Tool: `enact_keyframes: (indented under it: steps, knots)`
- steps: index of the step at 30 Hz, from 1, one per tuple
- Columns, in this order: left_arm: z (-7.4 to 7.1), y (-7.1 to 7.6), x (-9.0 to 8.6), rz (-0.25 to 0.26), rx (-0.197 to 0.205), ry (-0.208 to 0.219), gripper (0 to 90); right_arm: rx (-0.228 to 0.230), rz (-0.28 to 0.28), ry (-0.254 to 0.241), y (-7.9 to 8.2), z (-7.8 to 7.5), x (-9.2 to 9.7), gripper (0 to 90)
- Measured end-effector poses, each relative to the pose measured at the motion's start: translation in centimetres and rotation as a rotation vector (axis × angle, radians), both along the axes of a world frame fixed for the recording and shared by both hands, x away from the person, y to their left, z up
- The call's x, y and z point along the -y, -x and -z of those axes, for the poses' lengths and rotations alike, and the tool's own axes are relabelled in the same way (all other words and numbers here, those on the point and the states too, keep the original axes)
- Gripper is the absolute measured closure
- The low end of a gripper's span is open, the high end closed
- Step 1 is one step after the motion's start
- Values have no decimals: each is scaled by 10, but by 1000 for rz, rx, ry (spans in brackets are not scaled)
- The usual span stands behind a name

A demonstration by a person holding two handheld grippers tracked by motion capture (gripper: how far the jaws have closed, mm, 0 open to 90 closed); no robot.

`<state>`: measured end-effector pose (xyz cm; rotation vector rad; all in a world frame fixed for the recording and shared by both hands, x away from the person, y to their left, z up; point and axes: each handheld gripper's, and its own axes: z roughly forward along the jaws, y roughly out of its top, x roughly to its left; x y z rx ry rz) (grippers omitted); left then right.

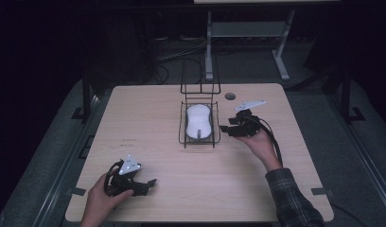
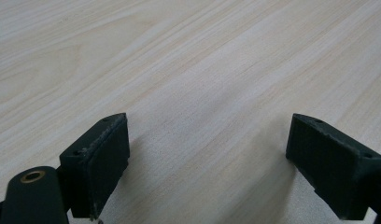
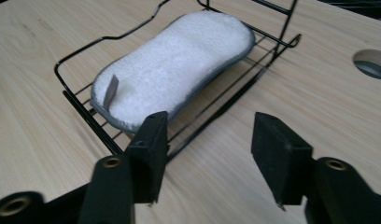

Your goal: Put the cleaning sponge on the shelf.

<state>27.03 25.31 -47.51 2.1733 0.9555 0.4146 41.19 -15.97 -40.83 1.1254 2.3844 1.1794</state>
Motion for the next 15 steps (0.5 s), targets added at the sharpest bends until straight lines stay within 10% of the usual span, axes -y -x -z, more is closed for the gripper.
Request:
enact_keyframes:
  steps: [15]
  knots:
    - [0, 0, 0, 0, 0, 0, 125, 19, 93, -33, 36, 8, 37, 176]
